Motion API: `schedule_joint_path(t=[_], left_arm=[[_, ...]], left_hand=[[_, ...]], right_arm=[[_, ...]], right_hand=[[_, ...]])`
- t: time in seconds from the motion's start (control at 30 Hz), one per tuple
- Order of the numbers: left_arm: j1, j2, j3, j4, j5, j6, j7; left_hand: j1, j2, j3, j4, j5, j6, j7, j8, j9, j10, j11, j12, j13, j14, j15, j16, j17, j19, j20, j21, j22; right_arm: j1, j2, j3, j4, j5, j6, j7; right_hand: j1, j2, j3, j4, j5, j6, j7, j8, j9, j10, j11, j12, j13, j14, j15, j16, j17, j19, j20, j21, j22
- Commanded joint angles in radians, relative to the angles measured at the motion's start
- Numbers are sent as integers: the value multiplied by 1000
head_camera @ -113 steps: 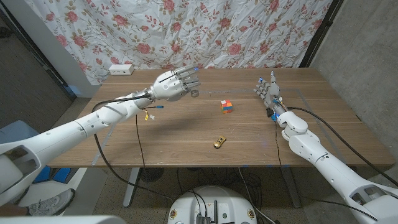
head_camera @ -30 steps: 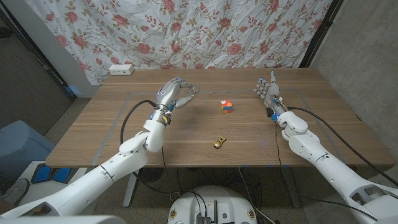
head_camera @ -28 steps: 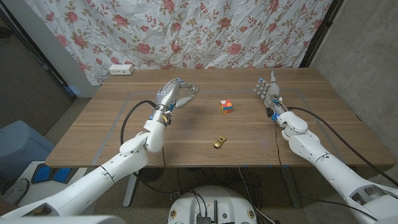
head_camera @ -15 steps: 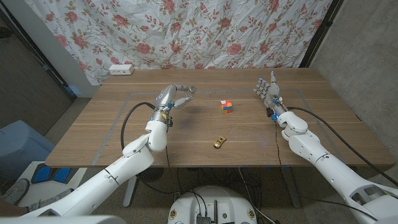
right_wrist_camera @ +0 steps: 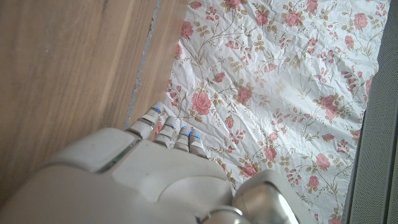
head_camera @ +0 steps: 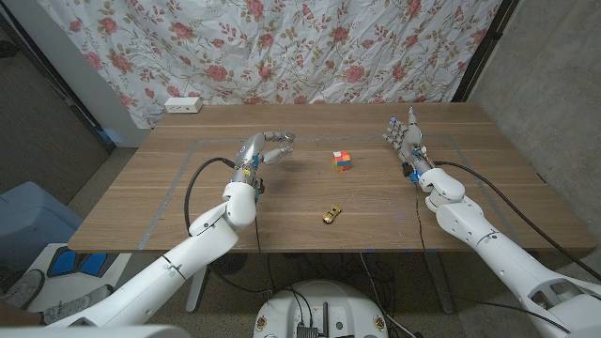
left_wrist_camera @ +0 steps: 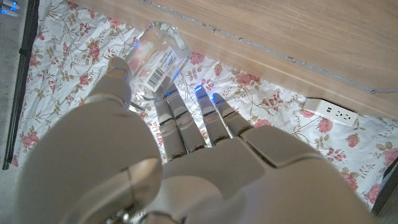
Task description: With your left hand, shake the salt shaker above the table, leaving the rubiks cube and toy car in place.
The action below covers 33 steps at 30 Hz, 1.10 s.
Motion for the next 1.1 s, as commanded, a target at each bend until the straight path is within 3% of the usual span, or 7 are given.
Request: schedule_joint_path(t=[0.03, 1.1], left_arm=[[8, -19, -10, -15, -105, 28, 6], [20, -24, 31, -9, -154, 61, 55]], left_hand=[[-5, 13, 8, 5, 6, 61, 4, 6, 17, -6, -3, -3, 2, 3, -110, 0, 0, 5, 6, -1, 5], [-16, 18, 16, 3, 6, 58, 9, 3, 14, -9, -1, -2, 2, 1, -104, -1, -1, 3, 10, 1, 6]], right_arm=[[0, 1, 0, 0, 0, 0, -3], [0, 1, 0, 0, -1, 0, -4]], right_hand=[[0, 102, -1, 6, 7, -1, 8, 3, 4, -8, -1, 6, 4, -7, -34, 4, 5, 6, -2, 6, 5], [0, 102, -2, 6, 7, -1, 9, 3, 4, -5, 0, 7, 4, -6, -35, 4, 5, 7, -2, 6, 5]])
